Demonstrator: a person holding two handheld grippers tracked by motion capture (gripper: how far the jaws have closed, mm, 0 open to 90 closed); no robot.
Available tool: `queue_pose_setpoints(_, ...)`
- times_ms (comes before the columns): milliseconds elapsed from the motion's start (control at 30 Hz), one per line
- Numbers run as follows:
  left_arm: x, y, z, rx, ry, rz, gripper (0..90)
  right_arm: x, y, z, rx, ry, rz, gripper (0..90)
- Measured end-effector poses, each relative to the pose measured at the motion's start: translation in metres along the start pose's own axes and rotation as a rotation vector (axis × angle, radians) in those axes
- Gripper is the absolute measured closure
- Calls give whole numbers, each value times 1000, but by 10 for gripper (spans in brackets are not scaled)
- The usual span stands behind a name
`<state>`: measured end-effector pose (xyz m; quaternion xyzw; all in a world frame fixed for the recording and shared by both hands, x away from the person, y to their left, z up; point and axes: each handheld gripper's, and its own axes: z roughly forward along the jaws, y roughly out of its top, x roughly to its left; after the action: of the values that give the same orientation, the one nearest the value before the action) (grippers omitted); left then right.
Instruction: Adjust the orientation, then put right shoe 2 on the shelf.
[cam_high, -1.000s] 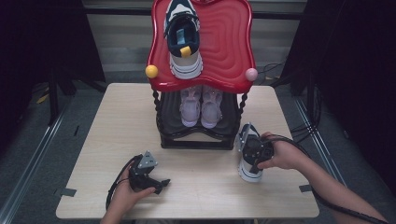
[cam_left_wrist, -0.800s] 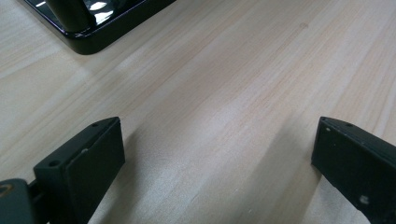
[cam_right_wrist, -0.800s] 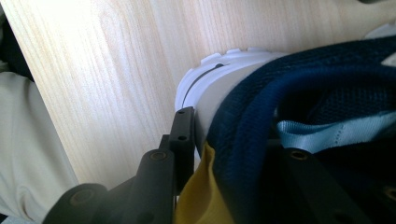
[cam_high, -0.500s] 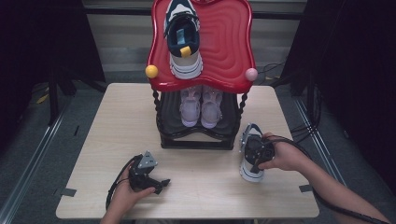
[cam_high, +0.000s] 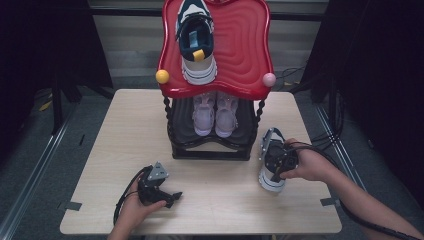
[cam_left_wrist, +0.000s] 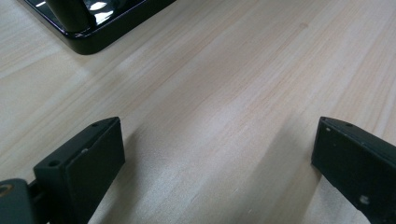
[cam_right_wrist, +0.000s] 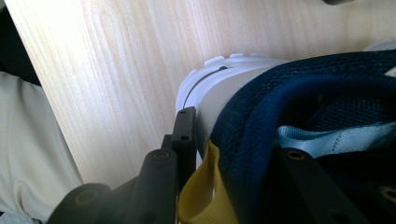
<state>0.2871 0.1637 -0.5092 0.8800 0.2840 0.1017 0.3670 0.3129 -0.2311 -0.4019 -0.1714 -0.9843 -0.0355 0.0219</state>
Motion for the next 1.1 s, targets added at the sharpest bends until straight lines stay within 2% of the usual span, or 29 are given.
queue_pose_setpoints(33, 0, 0, 0, 0, 0, 0, 21, 1, 0, -2, 4, 3, 8, 701)
queue_pose_setpoints(233, 0, 0, 0, 0, -1, 0, 21, 1, 1, -11, 1, -11, -20, 701)
queue_pose_setpoints(267, 0, 0, 0, 0, 0, 0, 21, 3, 1, -13, 5, -11, -3, 701)
queue_pose_setpoints(300, 0, 0, 0, 0, -1, 0, 21, 2, 1, -14, -2, -14, -20, 701)
queue_pose_setpoints(467, 0, 0, 0, 1, -4, 0, 21, 3, 0, -23, 1, -11, -13, 701)
queue_pose_setpoints(500, 0, 0, 0, 0, -1, 0, 21, 5, 0, -25, 17, -14, 9, 701)
queue_pose_setpoints(533, 0, 0, 0, 0, 0, 0, 21, 5, 0, -27, 15, -14, 7, 701)
queue_pose_setpoints(567, 0, 0, 0, 2, 0, -1, 21, 3, 0, -27, -5, -16, -20, 701)
queue_pose_setpoints(767, 0, 0, 0, -1, -1, 0, 21, 7, -1, -39, 4, -18, -9, 701)
queue_pose_setpoints(900, 0, 0, 0, -1, 0, 0, 21, 8, -1, -48, -1, -21, -20, 701)
queue_pose_setpoints(967, 0, 0, 0, 1, 1, -1, 21, 8, 0, -54, -1, -27, -41, 701)
queue_pose_setpoints(1100, 0, 0, 0, 0, 0, 1, 21, 12, 0, -68, 10, -32, -10, 701)
